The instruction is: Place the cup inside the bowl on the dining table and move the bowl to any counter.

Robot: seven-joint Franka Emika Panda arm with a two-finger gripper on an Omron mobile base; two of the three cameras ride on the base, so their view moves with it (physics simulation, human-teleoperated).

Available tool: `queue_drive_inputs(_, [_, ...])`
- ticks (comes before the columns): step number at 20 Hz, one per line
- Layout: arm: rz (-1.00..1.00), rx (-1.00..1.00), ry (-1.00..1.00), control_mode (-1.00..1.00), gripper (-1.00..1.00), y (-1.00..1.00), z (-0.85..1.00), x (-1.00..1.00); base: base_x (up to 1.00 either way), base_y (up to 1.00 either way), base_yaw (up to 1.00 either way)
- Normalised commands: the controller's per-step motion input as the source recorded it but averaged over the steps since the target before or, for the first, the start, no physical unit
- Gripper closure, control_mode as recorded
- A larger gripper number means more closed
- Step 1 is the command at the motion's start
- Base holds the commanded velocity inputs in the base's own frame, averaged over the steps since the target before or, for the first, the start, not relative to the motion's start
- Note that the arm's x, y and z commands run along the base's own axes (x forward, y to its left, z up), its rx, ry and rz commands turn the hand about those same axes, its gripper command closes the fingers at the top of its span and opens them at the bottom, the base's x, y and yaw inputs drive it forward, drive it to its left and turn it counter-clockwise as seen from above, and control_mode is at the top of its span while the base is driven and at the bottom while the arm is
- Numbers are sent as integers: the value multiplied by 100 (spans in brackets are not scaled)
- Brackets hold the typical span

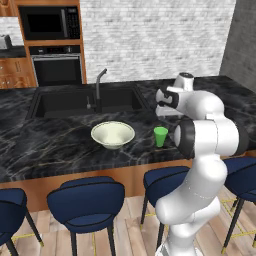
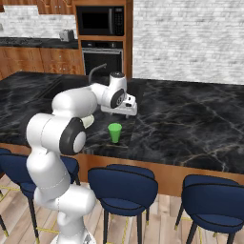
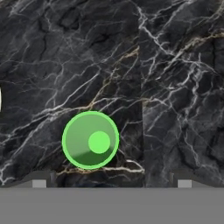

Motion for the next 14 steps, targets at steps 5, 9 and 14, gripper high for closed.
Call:
queue_drive_inputs(5, [0, 0, 0, -100, -100, 0, -17, 0, 0, 0, 0])
queue_drive_inputs(9, [0, 0, 0, -100, -100, 0, -18, 1, 0, 0, 0])
queue_drive_inputs(14, [0, 0, 0, -100, -100, 0, -15, 4, 0, 0, 0])
